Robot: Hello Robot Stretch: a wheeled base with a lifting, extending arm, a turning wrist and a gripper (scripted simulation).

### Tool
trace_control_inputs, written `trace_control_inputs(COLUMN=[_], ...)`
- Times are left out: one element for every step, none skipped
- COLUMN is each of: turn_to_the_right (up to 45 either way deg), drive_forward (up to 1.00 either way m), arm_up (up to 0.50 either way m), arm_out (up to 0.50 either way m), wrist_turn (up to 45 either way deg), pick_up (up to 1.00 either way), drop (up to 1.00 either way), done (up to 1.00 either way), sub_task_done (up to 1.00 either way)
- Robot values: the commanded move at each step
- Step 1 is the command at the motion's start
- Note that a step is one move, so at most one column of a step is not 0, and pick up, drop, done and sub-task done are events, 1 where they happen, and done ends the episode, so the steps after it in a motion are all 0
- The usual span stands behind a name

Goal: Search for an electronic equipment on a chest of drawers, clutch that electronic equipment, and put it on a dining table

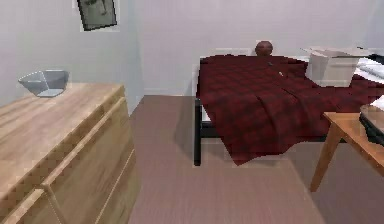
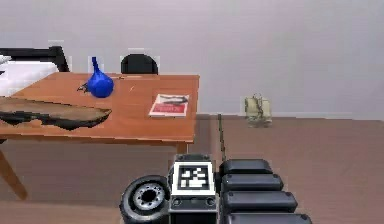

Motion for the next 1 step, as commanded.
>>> trace_control_inputs(turn_to_the_right=[30.0], drive_forward=[0.0], arm_up=[0.0], arm_out=[0.0], wrist_turn=[0.0], pick_up=[0.0], drop=[0.0], done=[0.0], sub_task_done=[0.0])
